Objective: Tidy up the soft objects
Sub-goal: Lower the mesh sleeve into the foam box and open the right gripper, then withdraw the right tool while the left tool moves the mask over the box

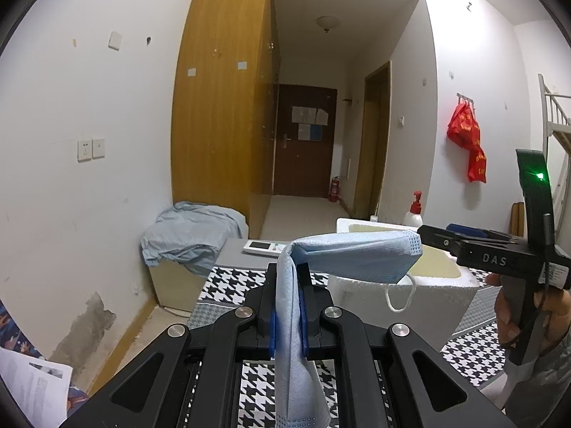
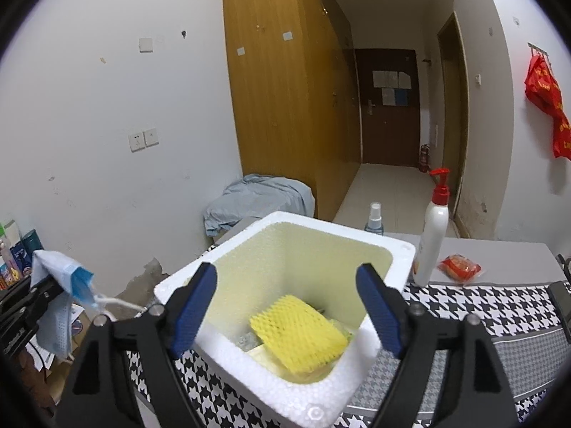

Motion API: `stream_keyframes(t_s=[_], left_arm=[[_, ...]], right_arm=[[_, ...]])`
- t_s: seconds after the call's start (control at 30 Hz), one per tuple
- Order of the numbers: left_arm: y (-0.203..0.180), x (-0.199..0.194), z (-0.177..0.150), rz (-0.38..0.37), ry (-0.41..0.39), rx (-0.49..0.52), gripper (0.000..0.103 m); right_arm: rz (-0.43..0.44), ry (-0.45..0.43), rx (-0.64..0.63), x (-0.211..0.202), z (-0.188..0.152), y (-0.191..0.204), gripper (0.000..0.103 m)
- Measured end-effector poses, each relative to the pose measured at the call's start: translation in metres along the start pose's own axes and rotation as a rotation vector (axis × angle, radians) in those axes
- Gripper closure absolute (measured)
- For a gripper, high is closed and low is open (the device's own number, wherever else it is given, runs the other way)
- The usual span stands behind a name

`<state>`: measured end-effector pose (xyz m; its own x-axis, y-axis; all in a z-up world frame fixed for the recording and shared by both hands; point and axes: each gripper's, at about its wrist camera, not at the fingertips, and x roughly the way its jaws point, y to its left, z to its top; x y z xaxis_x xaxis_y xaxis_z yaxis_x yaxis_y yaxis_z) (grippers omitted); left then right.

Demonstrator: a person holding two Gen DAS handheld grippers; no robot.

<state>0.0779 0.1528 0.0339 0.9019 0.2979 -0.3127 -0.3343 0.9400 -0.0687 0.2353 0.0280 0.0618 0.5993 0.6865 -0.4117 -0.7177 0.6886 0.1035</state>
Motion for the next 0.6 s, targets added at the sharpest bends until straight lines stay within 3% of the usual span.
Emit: stream_keyframes(t_s=[0.23,0.6], left_arm=[[0.002,0.002,0.004,0.0,0.006,-0.008,0.093],[-0.011,0.013,0.022,-0.035,0.005,0.01,0.093]], right_arm=[[-0.025,-0.028,0.008,-0.014,0.0,-0.005,0.007],[-0.072,-0.075,0.011,-0.043,-0.004,-0.018,0.005]])
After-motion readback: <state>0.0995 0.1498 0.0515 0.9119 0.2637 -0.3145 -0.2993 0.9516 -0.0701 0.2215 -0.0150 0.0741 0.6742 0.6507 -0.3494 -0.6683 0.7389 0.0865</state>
